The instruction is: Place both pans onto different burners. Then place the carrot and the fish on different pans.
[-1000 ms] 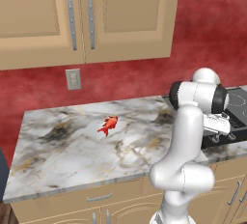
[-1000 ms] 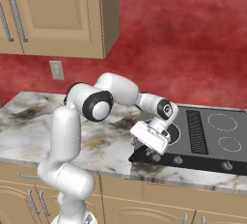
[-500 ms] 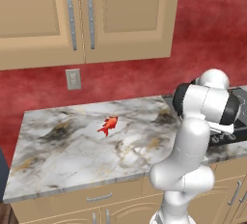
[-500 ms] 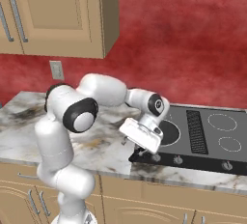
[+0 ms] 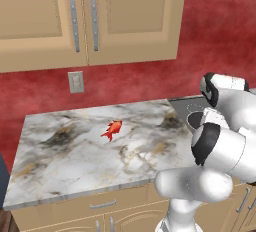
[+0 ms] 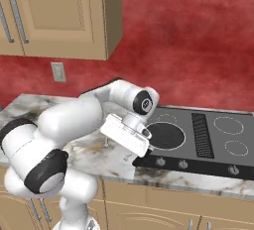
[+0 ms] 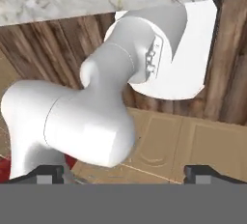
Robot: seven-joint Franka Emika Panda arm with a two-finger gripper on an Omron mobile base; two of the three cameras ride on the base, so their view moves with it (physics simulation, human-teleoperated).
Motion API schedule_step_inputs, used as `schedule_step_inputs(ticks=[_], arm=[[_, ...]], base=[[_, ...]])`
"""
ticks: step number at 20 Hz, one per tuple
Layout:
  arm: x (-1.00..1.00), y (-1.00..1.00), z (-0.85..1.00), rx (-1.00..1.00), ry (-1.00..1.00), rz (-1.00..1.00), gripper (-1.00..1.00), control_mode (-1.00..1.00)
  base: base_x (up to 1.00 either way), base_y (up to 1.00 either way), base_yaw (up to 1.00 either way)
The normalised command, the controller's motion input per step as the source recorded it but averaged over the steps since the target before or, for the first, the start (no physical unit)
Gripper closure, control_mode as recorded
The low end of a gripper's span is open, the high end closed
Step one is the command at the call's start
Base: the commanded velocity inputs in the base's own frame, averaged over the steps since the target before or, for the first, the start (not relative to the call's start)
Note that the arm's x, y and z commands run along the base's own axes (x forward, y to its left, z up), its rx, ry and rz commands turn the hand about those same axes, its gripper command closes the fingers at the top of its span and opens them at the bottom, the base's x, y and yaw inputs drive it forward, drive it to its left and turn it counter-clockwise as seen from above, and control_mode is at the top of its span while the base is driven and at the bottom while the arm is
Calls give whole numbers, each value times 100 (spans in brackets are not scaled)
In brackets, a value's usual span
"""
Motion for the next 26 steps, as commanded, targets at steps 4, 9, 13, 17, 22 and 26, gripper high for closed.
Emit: schedule_step_inputs(ticks=[4, 9, 13, 17, 22, 26], arm=[[-23, 40, 87, 9, -29, 26, -100, -100], [-25, 39, 64, 3, -33, 24, -100, -100], [-28, 30, 48, 2, -40, 19, -100, -100], [-23, -1, -1, 4, -30, 5, -100, -100], [-19, -5, -5, 0, -10, -5, -100, -100], [-1, 42, 45, 2, -41, -20, -100, -100]], base=[[0, 0, 0], [0, 0, 0], [0, 0, 0], [0, 0, 0], [0, 0, 0], [0, 0, 0]])
